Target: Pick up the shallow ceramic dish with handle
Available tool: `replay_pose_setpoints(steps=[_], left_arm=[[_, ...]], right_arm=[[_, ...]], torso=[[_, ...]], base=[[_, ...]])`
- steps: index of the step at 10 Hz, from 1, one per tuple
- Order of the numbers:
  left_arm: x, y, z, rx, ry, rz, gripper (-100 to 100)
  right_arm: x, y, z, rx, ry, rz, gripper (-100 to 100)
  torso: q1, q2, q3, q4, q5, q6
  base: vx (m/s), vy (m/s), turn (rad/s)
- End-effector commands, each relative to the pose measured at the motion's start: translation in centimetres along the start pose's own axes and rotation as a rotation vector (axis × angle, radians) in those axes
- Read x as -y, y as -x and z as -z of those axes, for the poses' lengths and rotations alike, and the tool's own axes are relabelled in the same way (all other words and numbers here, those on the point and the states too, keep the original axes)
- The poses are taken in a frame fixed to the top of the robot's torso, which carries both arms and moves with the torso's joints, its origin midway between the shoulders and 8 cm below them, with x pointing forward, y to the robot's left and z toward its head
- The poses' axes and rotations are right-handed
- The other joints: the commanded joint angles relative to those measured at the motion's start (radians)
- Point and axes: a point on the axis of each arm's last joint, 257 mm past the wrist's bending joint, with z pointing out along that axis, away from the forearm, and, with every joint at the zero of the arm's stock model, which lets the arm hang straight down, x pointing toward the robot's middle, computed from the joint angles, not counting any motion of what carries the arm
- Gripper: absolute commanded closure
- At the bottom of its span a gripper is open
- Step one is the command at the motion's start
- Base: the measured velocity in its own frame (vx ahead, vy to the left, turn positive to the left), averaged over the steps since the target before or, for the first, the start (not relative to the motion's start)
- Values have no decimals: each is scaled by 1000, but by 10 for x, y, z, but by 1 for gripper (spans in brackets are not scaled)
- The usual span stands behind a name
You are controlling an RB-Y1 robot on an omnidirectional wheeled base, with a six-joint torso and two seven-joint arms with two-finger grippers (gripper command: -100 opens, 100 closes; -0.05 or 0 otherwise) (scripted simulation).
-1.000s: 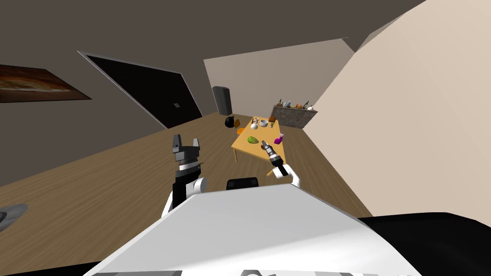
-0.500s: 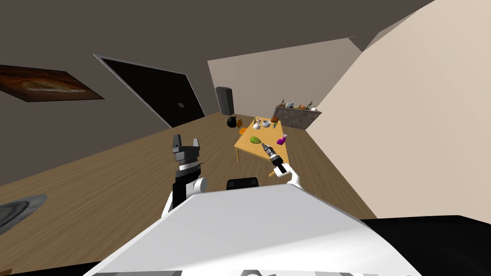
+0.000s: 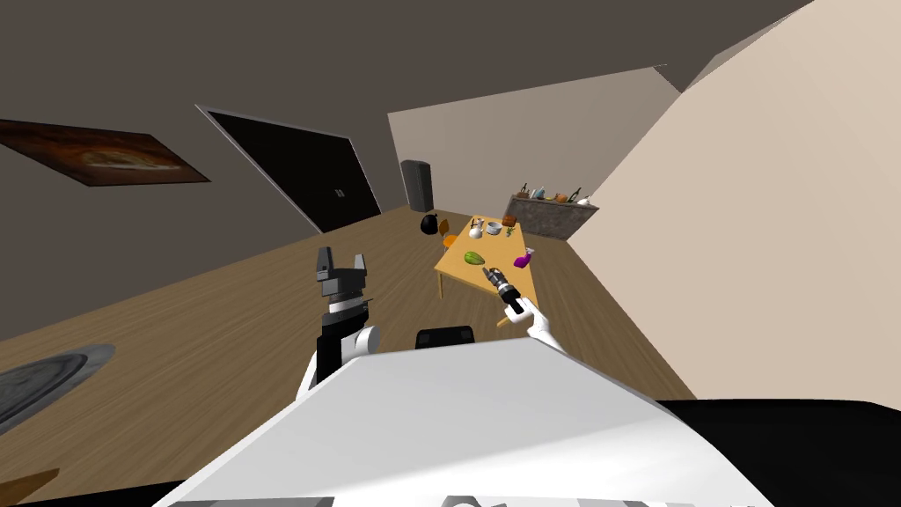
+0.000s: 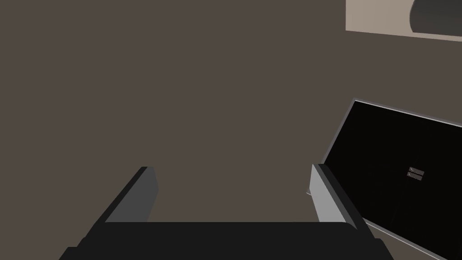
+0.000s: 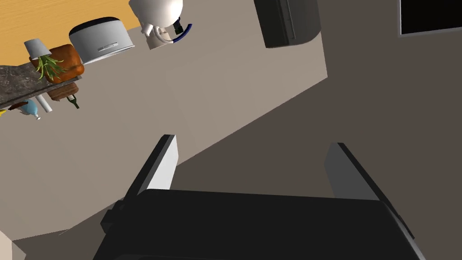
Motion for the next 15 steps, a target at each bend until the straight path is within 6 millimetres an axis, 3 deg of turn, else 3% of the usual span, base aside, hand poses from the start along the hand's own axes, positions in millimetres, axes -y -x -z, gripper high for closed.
replay_pose_setpoints(steps=[1, 3, 6, 7, 8, 10, 13, 14, 15], left_arm=[[0, 0, 0, 0, 0, 0, 0], [0, 0, 0, 0, 0, 0, 0], [0, 0, 0, 0, 0, 0, 0], [0, 0, 0, 0, 0, 0, 0], [0, 0, 0, 0, 0, 0, 0], [0, 0, 0, 0, 0, 0, 0], [0, 0, 0, 0, 0, 0, 0], [0, 0, 0, 0, 0, 0, 0], [0, 0, 0, 0, 0, 0, 0]], right_arm=[[12, -3, -2, -20, -29, 34, -100], [48, -13, -7, -74, -114, 150, -100], [78, -28, -3, -125, -178, 202, -100], [96, -31, -3, -152, -221, 253, -100], [99, -34, -1, -159, -227, 252, -100], [135, -39, 3, -212, -313, 345, -100], [159, -47, 11, -256, -368, 384, -100], [177, -51, 17, -286, -412, 421, -100], [177, -51, 17, -286, -412, 421, -100]], torso=[[0, 0, 0, 0, 0, 0], [-1, 0, 0, 0, 0, 0], [-1, -2, -1, 0, 0, 0], [-2, -1, -1, 0, 0, 0], [-2, -1, -1, 0, 0, 0], [-1, -2, -1, 0, 0, 0], [-2, -4, -2, -1, 0, 0], [-3, -3, -2, -1, 0, 0], [-3, -3, -2, -1, -1, 0]], base=[[15, 51, 18], [39, 63, 69], [42, 45, 23], [44, 35, 38], [46, 29, 15], [69, 63, 38], [69, 35, 12], [57, 22, 19], [56, 21, 8]])
